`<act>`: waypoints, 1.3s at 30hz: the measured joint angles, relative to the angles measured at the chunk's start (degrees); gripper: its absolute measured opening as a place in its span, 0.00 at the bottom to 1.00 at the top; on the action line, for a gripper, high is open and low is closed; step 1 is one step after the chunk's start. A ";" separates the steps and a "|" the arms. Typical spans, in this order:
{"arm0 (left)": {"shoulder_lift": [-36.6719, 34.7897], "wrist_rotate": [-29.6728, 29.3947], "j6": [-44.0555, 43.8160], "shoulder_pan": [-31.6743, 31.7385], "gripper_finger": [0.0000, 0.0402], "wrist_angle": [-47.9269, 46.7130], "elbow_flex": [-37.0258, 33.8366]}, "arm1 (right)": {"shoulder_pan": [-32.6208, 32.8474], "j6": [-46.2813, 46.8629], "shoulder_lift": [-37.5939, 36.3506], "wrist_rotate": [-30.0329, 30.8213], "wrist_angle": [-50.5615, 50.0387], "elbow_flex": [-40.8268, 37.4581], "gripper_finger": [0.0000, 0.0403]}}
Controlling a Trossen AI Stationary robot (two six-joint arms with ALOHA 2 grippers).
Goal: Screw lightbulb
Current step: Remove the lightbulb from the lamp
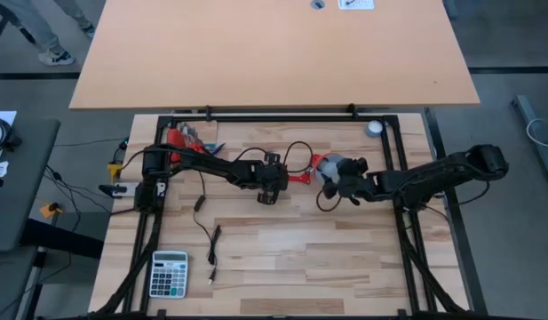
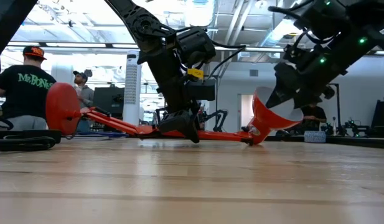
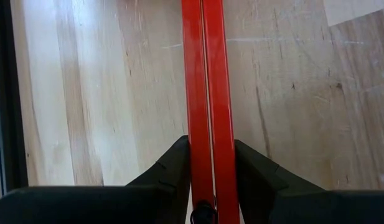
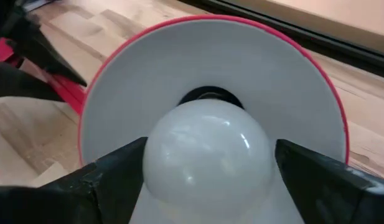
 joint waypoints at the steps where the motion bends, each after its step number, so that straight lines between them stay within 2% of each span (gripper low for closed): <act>1: 0.00 0.00 0.00 0.00 0.23 0.00 0.00 | -0.30 0.03 0.00 -0.12 0.04 0.00 0.88; 7: 0.00 0.00 -0.02 0.00 0.23 -0.02 0.00 | -0.59 0.12 0.00 -0.82 0.03 0.00 0.74; 11: 0.00 -0.04 -0.02 0.00 0.23 -0.02 0.00 | -0.58 -5.55 -0.02 -1.48 0.05 0.00 0.70; 18: 0.00 -0.04 -0.02 0.00 0.23 -0.02 0.00 | -0.51 -24.96 -0.02 -1.80 0.03 0.00 0.71; 31: 0.00 -0.04 -0.02 0.00 0.23 -0.19 -0.02 | -0.03 -72.09 0.00 -3.72 -0.23 0.00 0.71; 36: 0.00 -0.11 -0.02 0.00 0.23 -0.20 -0.02 | 1.45 -80.17 0.04 -1.80 -0.54 -0.02 0.72; 39: 0.00 -0.07 -0.02 0.00 0.23 0.04 -0.02 | 2.65 -78.49 0.07 -0.13 -0.87 0.44 0.76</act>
